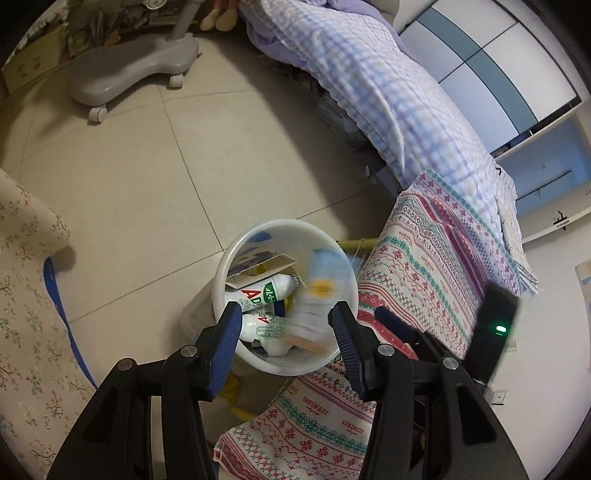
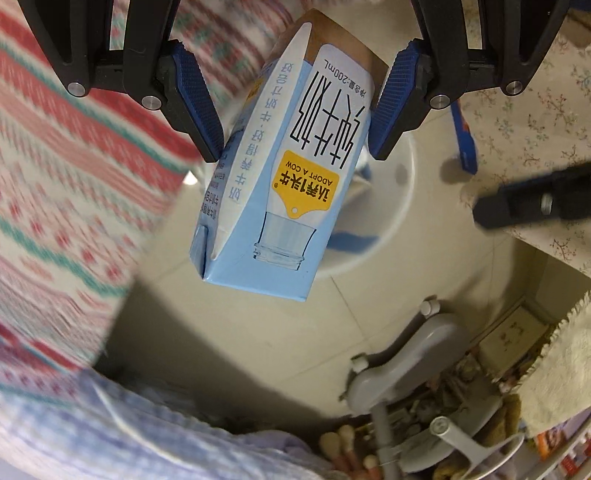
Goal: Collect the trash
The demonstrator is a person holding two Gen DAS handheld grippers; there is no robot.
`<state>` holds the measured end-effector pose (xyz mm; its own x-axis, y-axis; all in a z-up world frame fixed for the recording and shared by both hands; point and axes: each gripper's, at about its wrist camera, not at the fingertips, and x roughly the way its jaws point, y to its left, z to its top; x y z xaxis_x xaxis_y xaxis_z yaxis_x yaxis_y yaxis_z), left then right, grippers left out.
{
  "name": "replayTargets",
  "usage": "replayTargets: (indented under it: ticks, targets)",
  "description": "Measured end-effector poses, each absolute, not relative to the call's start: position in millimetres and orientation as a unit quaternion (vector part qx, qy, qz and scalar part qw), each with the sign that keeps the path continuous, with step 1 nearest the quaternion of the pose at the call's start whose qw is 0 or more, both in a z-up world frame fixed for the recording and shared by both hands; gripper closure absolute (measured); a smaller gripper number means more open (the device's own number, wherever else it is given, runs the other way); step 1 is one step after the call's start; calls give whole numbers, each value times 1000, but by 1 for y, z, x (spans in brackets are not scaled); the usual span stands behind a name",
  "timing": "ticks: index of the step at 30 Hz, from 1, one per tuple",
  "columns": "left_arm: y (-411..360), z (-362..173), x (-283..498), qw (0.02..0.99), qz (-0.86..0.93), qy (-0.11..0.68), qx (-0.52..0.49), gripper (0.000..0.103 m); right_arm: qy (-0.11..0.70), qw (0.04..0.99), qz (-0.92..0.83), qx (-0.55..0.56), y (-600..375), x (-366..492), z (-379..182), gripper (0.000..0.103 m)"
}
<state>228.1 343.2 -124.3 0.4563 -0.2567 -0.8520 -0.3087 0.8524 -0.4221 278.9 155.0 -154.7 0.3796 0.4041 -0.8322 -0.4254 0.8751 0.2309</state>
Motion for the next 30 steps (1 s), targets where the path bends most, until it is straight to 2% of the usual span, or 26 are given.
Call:
replayTargets:
  ticks: [3,8,12,15,19,25,28,30]
  targets:
    - [340,-123,228,812,12,520,-267,49,516,824,234,-10,166,296,-171,26]
    - [333,-117,225,815,5,518,-260,49,539,815,213,25,151,296,-195,26]
    - [320,-104,214,829,3,510,-230,48,537,816,212,20,136,281,-190,26]
    - [308,-93,201,839,2,501,-210,41,528,819,222,32,115,266,-175,26]
    - [286,-66,170,864,21,476,-163,27,517,820,241,48,93,239,-148,26]
    - [247,-35,89,903,52,415,-102,10,496,824,274,4,75,168,-99,26]
    - [230,-35,50,910,56,401,-92,9,478,828,293,-27,63,120,-77,25]
    - [217,-37,26,914,63,392,-84,9,454,836,306,-31,50,84,-63,19]
